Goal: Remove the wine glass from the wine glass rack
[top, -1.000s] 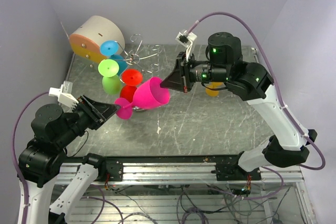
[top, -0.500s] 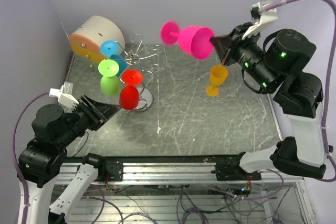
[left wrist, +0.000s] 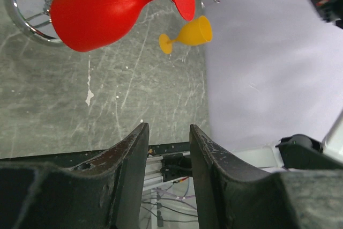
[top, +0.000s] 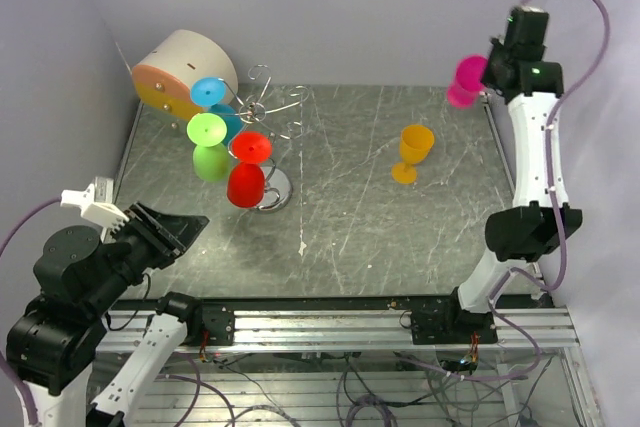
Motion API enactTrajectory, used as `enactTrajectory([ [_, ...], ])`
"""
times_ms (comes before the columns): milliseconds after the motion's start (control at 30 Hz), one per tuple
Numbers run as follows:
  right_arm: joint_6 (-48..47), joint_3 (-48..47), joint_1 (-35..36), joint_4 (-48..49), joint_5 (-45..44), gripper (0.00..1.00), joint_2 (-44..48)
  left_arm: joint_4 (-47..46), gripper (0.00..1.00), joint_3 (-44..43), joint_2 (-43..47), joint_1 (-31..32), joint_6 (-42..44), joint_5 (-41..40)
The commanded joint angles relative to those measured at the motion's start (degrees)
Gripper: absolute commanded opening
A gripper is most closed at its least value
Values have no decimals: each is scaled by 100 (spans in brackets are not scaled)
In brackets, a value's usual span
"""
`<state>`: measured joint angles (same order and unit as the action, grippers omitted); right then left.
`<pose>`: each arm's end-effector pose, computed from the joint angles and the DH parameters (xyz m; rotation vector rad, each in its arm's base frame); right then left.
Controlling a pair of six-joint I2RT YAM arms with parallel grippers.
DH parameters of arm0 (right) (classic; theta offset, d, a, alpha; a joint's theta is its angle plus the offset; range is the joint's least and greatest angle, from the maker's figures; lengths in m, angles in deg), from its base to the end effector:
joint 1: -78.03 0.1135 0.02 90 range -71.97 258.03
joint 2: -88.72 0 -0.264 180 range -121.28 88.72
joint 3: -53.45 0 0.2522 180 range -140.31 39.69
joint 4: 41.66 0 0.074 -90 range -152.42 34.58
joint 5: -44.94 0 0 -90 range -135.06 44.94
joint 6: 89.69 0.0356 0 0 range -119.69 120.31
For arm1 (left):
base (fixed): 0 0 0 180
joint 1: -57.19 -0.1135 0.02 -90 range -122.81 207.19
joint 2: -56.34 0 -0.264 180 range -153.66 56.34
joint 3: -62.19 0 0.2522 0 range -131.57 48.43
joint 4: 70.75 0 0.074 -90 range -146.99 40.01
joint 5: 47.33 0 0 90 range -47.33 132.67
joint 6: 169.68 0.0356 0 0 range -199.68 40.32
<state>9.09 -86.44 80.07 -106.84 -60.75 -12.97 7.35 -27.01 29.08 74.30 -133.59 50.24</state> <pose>0.3683 0.0035 0.4789 0.2890 2.0058 -0.1603 0.0072 -0.0071 0.4266 -0.5278 1.8964 -0.9639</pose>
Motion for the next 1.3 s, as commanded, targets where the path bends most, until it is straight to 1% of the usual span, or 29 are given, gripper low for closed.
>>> enactTrajectory([
  [0,381,814,-1008,-186,811,0,434,367,47,-90,157,21,235,-366],
  [67,387,1397,-1175,-73,855,0,513,403,47,-11,218,21,247,-368],
  [167,345,2108,-1215,59,1015,0,555,434,46,101,300,20,252,-338],
  [367,355,2847,-1215,219,1378,0,499,618,46,169,392,20,301,-372],
  [567,377,3035,-1215,286,1371,0,452,793,47,168,519,21,280,-456],
  [767,328,3169,-1160,290,1597,0,244,979,47,178,616,21,268,-501],
  [1267,256,3295,-848,260,1196,0,63,1045,47,240,674,21,223,-496],
])
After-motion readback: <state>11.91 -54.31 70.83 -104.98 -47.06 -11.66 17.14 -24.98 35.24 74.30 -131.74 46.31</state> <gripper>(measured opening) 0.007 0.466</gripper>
